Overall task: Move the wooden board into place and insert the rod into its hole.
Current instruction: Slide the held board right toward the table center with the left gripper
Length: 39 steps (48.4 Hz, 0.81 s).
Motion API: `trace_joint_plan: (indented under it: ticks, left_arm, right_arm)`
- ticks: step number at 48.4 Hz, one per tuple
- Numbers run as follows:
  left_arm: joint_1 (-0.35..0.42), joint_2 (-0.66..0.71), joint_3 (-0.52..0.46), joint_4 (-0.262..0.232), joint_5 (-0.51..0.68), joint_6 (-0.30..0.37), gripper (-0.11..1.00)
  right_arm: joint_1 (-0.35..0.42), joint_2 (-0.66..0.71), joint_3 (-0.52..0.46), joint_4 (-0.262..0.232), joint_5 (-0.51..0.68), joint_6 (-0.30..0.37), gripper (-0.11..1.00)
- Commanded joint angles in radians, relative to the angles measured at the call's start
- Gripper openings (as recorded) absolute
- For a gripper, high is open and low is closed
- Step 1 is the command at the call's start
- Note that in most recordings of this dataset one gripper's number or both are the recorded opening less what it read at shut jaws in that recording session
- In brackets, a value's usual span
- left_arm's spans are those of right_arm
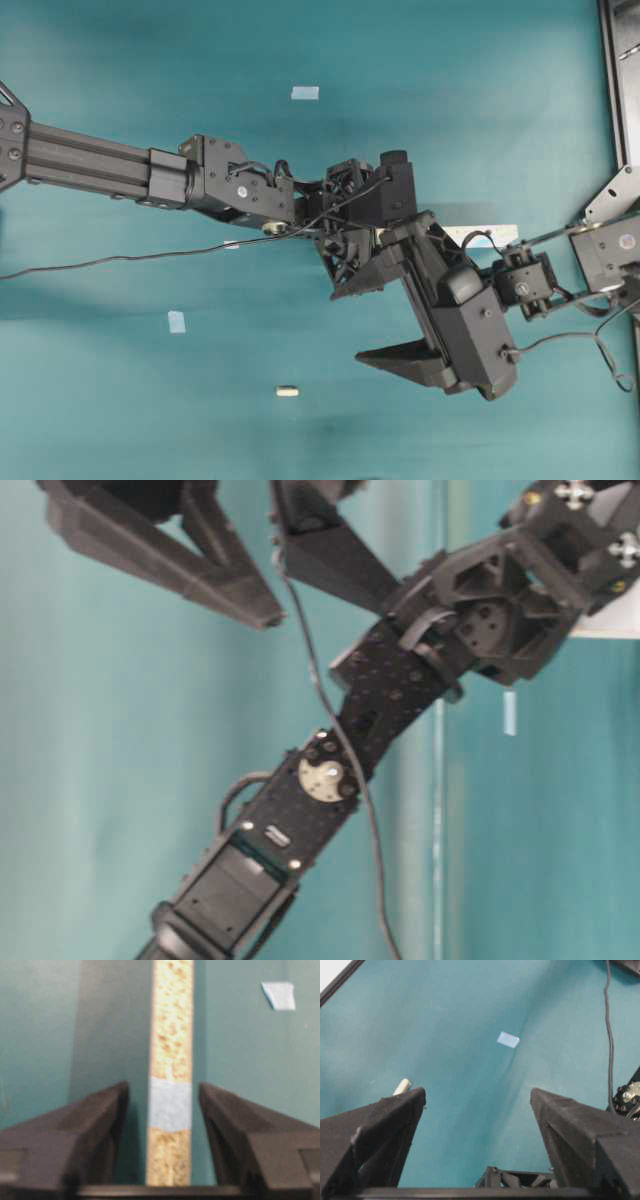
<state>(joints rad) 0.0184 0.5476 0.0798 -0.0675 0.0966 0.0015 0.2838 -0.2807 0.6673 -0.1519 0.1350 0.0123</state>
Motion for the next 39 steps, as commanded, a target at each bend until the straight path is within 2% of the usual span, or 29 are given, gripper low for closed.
trace_joint_plan:
  ticks: [1,12,26,33,39]
  left_arm:
    - [-0.005,-0.026,-0.025,0.002,-0.006,-0.008,0.5]
    - [-0.006,-0.08,0.017,0.002,-0.003,-0.008,0.49]
    - [-0.008,-0.193,0.176,0.002,-0.011,-0.008,0.49]
    - [-0.009,-0.215,0.233,0.002,-0.043,-0.008,0.49]
    - [-0.018,-0.207,0.262,0.002,-0.121,-0.006,0.49]
  right_arm:
    - [-0.002,-0.023,-0.008,0.0,-0.008,0.002,0.99]
    - [-0.002,-0.025,-0.008,0.002,-0.005,0.002,0.99]
    - [0.0,-0.028,-0.006,0.0,-0.003,0.002,0.99]
    - [-0.002,-0.028,-0.006,0.0,-0.002,0.002,0.99]
    - [-0.002,-0.028,-0.006,0.002,0.006,0.002,0.99]
